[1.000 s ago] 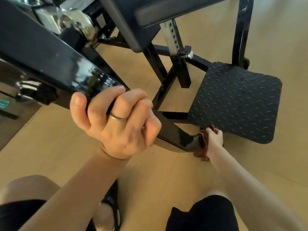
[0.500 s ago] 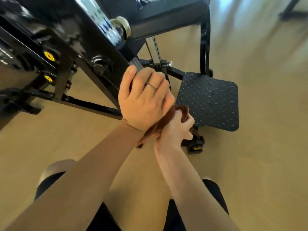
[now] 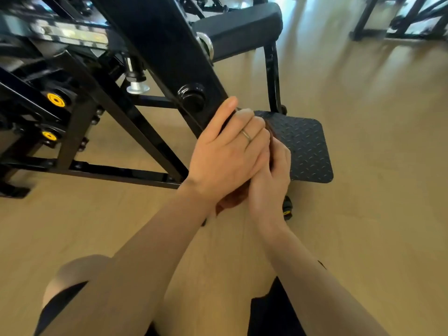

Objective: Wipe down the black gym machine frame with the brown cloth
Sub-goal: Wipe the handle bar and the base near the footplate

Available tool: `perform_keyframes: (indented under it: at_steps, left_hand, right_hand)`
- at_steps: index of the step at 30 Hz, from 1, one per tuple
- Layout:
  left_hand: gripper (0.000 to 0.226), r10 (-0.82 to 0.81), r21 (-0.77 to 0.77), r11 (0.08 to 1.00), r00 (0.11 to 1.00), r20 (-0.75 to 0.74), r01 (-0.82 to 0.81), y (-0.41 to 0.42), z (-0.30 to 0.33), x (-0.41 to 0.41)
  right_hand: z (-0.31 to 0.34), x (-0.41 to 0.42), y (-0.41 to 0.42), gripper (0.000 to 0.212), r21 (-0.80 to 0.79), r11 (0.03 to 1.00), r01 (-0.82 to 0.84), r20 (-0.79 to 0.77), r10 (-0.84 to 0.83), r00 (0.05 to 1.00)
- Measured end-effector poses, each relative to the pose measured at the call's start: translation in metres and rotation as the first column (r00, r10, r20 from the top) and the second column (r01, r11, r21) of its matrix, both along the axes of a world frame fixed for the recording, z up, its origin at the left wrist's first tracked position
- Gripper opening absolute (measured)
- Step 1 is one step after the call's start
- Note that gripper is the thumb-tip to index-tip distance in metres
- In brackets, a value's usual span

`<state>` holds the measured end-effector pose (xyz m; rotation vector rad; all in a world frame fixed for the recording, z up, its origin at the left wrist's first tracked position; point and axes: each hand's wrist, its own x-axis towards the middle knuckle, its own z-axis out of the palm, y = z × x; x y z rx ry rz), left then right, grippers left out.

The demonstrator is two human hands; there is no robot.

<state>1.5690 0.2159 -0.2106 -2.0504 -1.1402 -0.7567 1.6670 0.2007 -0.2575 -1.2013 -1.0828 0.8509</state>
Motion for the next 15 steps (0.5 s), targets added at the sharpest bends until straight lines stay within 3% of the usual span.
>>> perform_keyframes:
  at_steps: [4,7,9,12,15]
  left_hand:
    - [0.016,-0.183,0.051,0.983,0.979,0.085,0.179,-0.028,-0.007,-0.039]
    - [0.017,-0.106,-0.028,0.993,0.984,0.145,0.111,-0.047,-0.034,-0.067]
    - [0.021,0.012,-0.211,0.977,0.981,0.192,0.029,-0.057,-0.056,-0.084]
    - [0.029,0.253,-0.472,0.870,0.952,0.173,-0.146,-0.067,-0.089,-0.110]
    - [0.039,0.396,-0.679,0.697,0.913,0.097,-0.231,-0.066,-0.120,-0.135]
  right_hand:
    - [-0.031,-0.006,0.013,0.030,0.217,0.965,0.145,0.161,-0.182,0.970]
    - [-0.068,0.006,0.024,0.035,0.202,0.952,0.232,0.216,-0.274,0.937]
    - [-0.097,0.017,0.026,0.043,0.091,0.953,0.290,0.218,-0.303,0.928]
    - [-0.127,0.028,0.022,0.052,-0.141,0.929,0.342,0.229,-0.305,0.924]
    - [-0.141,0.022,0.008,0.030,-0.419,0.840,0.346,0.050,-0.359,0.932]
